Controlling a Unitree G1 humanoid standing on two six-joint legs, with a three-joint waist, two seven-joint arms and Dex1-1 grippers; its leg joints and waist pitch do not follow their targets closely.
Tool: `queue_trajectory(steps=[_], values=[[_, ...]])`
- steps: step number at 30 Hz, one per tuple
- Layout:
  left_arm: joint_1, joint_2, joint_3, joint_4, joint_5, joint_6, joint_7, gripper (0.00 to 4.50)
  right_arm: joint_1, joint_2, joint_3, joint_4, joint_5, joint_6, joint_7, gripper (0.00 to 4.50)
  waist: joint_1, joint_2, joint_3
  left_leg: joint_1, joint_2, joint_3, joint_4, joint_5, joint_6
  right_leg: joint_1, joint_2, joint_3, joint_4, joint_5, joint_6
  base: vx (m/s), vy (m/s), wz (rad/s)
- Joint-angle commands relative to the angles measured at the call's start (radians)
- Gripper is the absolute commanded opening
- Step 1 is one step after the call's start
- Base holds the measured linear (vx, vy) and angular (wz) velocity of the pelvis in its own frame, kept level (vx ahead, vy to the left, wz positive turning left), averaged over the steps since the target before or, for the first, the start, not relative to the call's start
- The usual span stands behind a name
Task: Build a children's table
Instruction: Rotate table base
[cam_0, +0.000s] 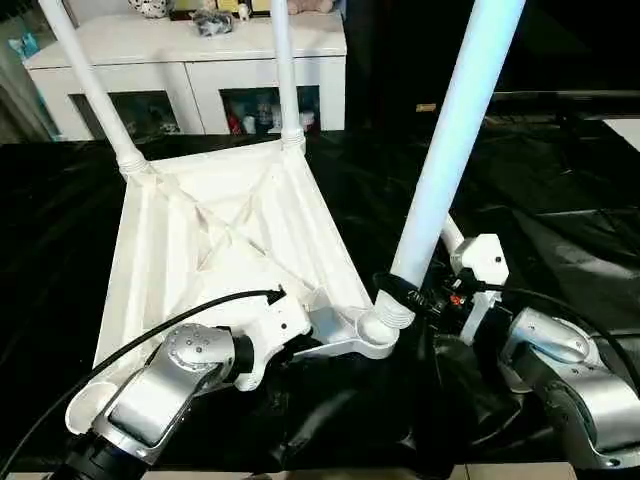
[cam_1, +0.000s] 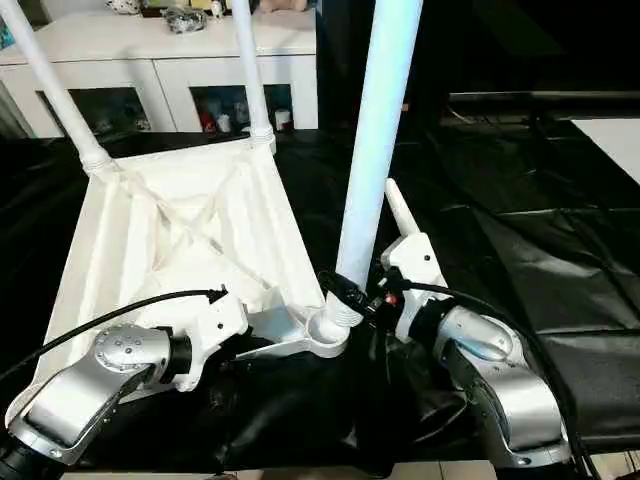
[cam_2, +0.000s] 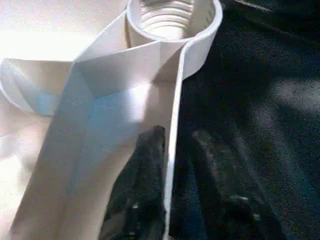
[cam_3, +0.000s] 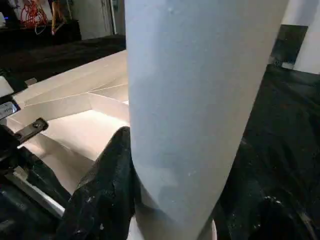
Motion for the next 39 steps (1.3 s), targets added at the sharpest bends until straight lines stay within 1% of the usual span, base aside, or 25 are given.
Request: queue_trajectory(steps=[1, 2, 3, 4, 5, 7, 8, 9, 10, 12, 14, 17, 18, 20, 22, 23, 24, 25, 27, 29, 30, 33, 36, 37, 39], values=[[0.002, 0.016, 0.001, -0.004, 0.0, 0.007, -0.003, 0.71, 0.004, -0.007, -0.001, -0.025, -0.002, -0.003, -0.004, 1.86, -0.005, -0.007, -0.048, 0.012, 0.039, -0.016, -0.074, -0.317, 0.019, 0.035, -0.057, 0.044, -0.1, -0.395, -0.104, 0.0, 0.0, 0.0], [0.003, 0.017, 0.001, -0.003, 0.0, 0.007, -0.003, 0.71, 0.004, -0.007, 0.0, -0.024, -0.002, -0.003, -0.005, 1.86, -0.005, -0.006, -0.049, 0.012, 0.039, -0.016, -0.074, -0.317, 0.019, 0.035, -0.057, 0.044, -0.1, -0.395, -0.105, 0.0, 0.0, 0.0], [0.007, 0.017, 0.005, -0.003, -0.001, 0.006, 0.0, 0.73, 0.003, -0.008, 0.0, -0.024, -0.002, -0.003, -0.005, 1.86, -0.005, -0.011, -0.049, 0.012, 0.039, -0.015, -0.074, -0.314, 0.021, 0.036, -0.057, 0.044, -0.1, -0.392, -0.106, 0.0, 0.0, 0.0], [0.009, 0.016, 0.008, -0.004, -0.001, 0.006, 0.003, 0.71, 0.003, -0.009, 0.0, -0.024, -0.001, -0.002, -0.005, 1.86, -0.004, -0.009, -0.05, 0.011, 0.039, -0.016, -0.074, -0.305, 0.023, 0.036, -0.058, 0.045, -0.098, -0.386, -0.107, 0.0, 0.0, 0.0], [0.01, 0.016, 0.009, -0.004, 0.0, 0.006, 0.004, 0.56, 0.003, -0.009, 0.0, -0.024, -0.001, -0.002, -0.004, 1.86, -0.005, -0.008, -0.05, 0.011, 0.04, -0.016, -0.074, -0.302, 0.023, 0.036, -0.058, 0.044, -0.098, -0.381, -0.108, 0.0, 0.0, 0.0], [0.021, 0.013, 0.015, -0.008, -0.002, 0.002, 0.01, 0.28, 0.001, -0.013, 0.001, -0.019, 0.0, -0.003, 0.004, 1.86, -0.003, -0.013, -0.05, 0.009, 0.04, -0.015, -0.074, -0.29, 0.028, 0.038, -0.059, 0.044, -0.095, -0.371, -0.112, 0.0, 0.0, 0.0], [0.029, 0.016, 0.014, -0.011, -0.001, -0.006, 0.008, 0.3, -0.001, -0.015, 0.002, -0.016, 0.0, -0.004, 0.008, 1.86, -0.002, -0.012, -0.05, 0.01, 0.04, -0.015, -0.073, -0.29, 0.029, 0.037, -0.059, 0.045, -0.097, -0.37, -0.112, 0.0, 0.0, 0.0], [0.037, 0.019, 0.013, -0.013, 0.0, -0.013, 0.009, 0.24, -0.004, -0.016, 0.002, -0.013, 0.001, -0.002, 0.01, 1.86, -0.001, -0.018, -0.05, 0.009, 0.041, -0.014, -0.073, -0.281, 0.033, 0.037, -0.059, 0.045, -0.095, -0.366, -0.112, 0.0, 0.0, 0.0], [0.047, 0.018, 0.018, -0.01, -0.001, -0.03, 0.012, 0.24, -0.013, -0.01, 0.0, -0.01, 0.011, 0.007, 0.011, 1.86, -0.001, -0.017, -0.05, 0.008, 0.04, -0.014, -0.073, -0.276, 0.034, 0.039, -0.06, 0.046, -0.095, -0.362, -0.113, 0.0, 0.0, 0.0], [0.055, 0.014, 0.024, 0.0, -0.001, -0.046, 0.019, 0.12, -0.033, 0.0, -0.002, -0.001, 0.028, 0.024, 0.011, 1.86, -0.006, -0.032, -0.049, 0.003, 0.039, -0.013, -0.074, -0.266, 0.041, 0.041, -0.06, 0.044, -0.095, -0.366, -0.109, 0.0, 0.0, 0.0], [0.056, 0.016, 0.018, 0.013, 0.005, -0.056, 0.02, 0.12, -0.052, 0.009, 0.003, 0.011, 0.036, 0.035, 0.013, 1.86, -0.005, -0.029, -0.05, 0.006, 0.038, -0.013, -0.072, -0.259, 0.046, 0.037, -0.062, 0.045, -0.095, -0.382, -0.109, 0.0, 0.0, 0.0], [0.045, -0.007, 0.014, 0.059, 0.026, -0.073, 0.051, 0.12, -0.088, 0.041, 0.012, 0.054, 0.033, 0.042, -0.006, 1.86, -0.005, -0.037, -0.047, 0.006, 0.039, -0.011, -0.073, -0.252, 0.047, 0.035, -0.062, 0.045, -0.095, -0.393, -0.105, 0.0, 0.0, 0.0], [0.044, -0.009, 0.014, 0.061, 0.025, -0.073, 0.052, 0.03, -0.09, 0.043, 0.013, 0.057, 0.033, 0.042, -0.006, 1.85, -0.006, -0.035, -0.046, 0.007, 0.038, -0.011, -0.073, -0.263, 0.043, 0.033, -0.063, 0.045, -0.096, -0.416, -0.102, 0.0, 0.0, 0.0], [0.019, -0.039, 0.024, 0.109, 0.022, -0.082, 0.069, 0.0, -0.128, 0.069, 0.02, 0.108, 0.024, 0.04, -0.022, 1.85, -0.004, -0.035, -0.047, 0.012, 0.039, -0.009, -0.072, -0.271, 0.035, 0.03, -0.064, 0.047, -0.1, -0.434, -0.097, 0.0, 0.0, 0.0], [-0.011, -0.048, 0.023, 0.153, 0.03, -0.1, 0.068, 0.0, -0.156, 0.08, 0.026, 0.144, 0.018, 0.043, -0.025, 1.85, -0.006, -0.038, -0.046, 0.009, 0.038, -0.011, -0.075, -0.274, 0.029, 0.033, -0.063, 0.045, -0.099, -0.431, -0.095, 0.0, 0.0, 0.0], [-0.011, -0.048, 0.023, 0.153, 0.03, -0.1, 0.068, 0.0, -0.156, 0.08, 0.026, 0.144, 0.018, 0.043, -0.025, 1.85, -0.006, -0.037, -0.045, 0.01, 0.036, -0.01, -0.075, -0.286, 0.027, 0.03, -0.062, 0.044, -0.102, -0.45, -0.091, 0.0, 0.0, 0.0], [-0.078, -0.063, 0.025, 0.246, 0.043, -0.135, 0.064, 0.0, -0.197, 0.077, 0.053, 0.196, 0.002, 0.054, -0.003, 1.85, -0.004, -0.043, -0.045, 0.013, 0.034, -0.008, -0.072, -0.293, 0.026, 0.03, -0.064, 0.045, -0.106, -0.481, -0.078, 0.0, 0.0, 0.0], [-0.079, -0.063, 0.025, 0.248, 0.044, -0.135, 0.064, 0.0, -0.198, 0.076, 0.053, 0.197, 0.002, 0.054, -0.002, 1.85, -0.006, -0.046, -0.045, 0.014, 0.033, -0.008, -0.071, -0.294, 0.025, 0.028, -0.064, 0.045, -0.107, -0.495, -0.076, 0.0, 0.0, 0.0], [-0.095, -0.066, 0.028, 0.267, 0.045, -0.141, 0.063, 0.0, -0.207, 0.073, 0.061, 0.207, -0.004, 0.059, 0.003, 1.85, -0.002, -0.042, -0.044, 0.018, 0.034, -0.008, -0.071, -0.301, 0.016, 0.027, -0.067, 0.045, -0.112, -0.523, -0.063, 0.0, 0.0, 0.0], [-0.119, -0.069, 0.033, 0.292, 0.043, -0.152, 0.056, 0.0, -0.223, 0.068, 0.071, 0.225, -0.014, 0.062, 0.012, 1.85, -0.005, -0.045, -0.042, 0.013, 0.035, -0.012, -0.076, -0.311, 0.009, 0.03, -0.067, 0.042, -0.113, -0.538, -0.052, 0.0, 0.0, 0.0], [-0.151, -0.068, 0.038, 0.323, 0.042, -0.17, 0.032, 0.0, -0.253, 0.068, 0.075, 0.258, -0.023, 0.067, 0.021, 1.85, -0.004, -0.045, -0.042, 0.017, 0.037, -0.012, -0.076, -0.323, 0.005, 0.027, -0.068, 0.043, -0.114, -0.544, -0.05, 0.0, 0.0, 0.0], [-0.184, -0.055, 0.035, 0.356, 0.048, -0.196, -0.004, 0.0, -0.294, 0.059, 0.077, 0.311, -0.039, 0.067, 0.029, 1.85, -0.007, -0.045, -0.043, 0.021, 0.032, -0.012, -0.073, -0.34, 0.003, 0.024, -0.068, 0.04, -0.119, -0.567, -0.054, 0.0, 0.0, 0.0], [-0.203, -0.045, 0.029, 0.379, 0.05, -0.214, -0.031, 0.0, -0.323, 0.051, 0.08, 0.36, -0.049, 0.056, 0.039, 1.85, -0.009, -0.042, -0.041, 0.024, 0.035, -0.014, -0.075, -0.356, -0.004, 0.022, -0.068, 0.04, -0.121, -0.571, -0.058, 0.0, 0.0, 0.0], [-0.209, -0.04, 0.026, 0.387, 0.049, -0.221, -0.042, 0.0, -0.334, 0.05, 0.081, 0.382, -0.051, 0.048, 0.045, 1.85, -0.01, -0.043, -0.041, 0.021, 0.038, -0.016, -0.078, -0.362, -0.009, 0.027, -0.07, 0.039, -0.117, -0.552, -0.067, 0.0, 0.0, 0.0], [-0.214, -0.038, 0.026, 0.395, 0.046, -0.229, -0.048, 0.0, -0.346, 0.051, 0.084, 0.407, -0.057, 0.036, 0.048, 1.85, -0.009, -0.043, -0.042, 0.024, 0.04, -0.015, -0.077, -0.368, -0.009, 0.024, -0.07, 0.041, -0.115, -0.528, -0.079, 0.0, 0.0, 0.0]])
